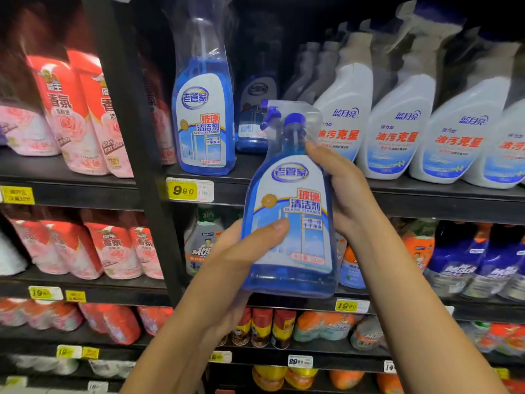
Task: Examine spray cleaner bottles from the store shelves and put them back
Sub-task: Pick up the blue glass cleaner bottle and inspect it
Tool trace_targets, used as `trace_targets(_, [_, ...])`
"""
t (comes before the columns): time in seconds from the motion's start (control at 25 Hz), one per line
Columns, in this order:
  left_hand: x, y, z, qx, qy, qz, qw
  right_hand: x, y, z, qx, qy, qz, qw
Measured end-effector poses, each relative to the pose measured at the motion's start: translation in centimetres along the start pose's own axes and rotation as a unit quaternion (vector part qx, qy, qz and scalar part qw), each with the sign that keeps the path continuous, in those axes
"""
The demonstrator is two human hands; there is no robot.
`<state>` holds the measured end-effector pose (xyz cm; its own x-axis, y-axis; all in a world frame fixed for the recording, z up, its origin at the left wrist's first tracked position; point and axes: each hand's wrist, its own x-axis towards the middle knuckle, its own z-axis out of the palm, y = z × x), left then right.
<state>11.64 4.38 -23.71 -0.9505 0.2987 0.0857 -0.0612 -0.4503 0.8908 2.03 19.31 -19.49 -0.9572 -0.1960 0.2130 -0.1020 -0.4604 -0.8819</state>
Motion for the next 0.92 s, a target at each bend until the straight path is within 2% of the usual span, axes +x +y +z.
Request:
trace_targets(0.2, [0.2,1.7,1.1,0.029,0.000,0.007,1.000,0.0,-1.3,1.1,0.038,0.050,0.077,0.995])
trace_targets(0.32, [0.5,2.8,1.6,0.049,-0.007,0.014,0.999,0.1,-2.3,1.6,0.040,0.037,0.102,0.993])
trace_targets(0.52, [0.5,3.1,1.6,0.010,-0.017,0.023,1.000,0.0,-3.1,1.7,0.078,-0.014,0.125,0.989])
trace_targets(0.72, [0.6,2.2,0.2,-0.003,-0.043,0.009,0.999,-0.6,-3.4,1.7,0.095,-0.082,0.061,0.990])
trace_targets(0.92, [1.1,0.3,-1.1,0.036,-0.077,0.023,0.996,-1.8,-2.6,1.7,0.016,-0.101,-0.088,0.991])
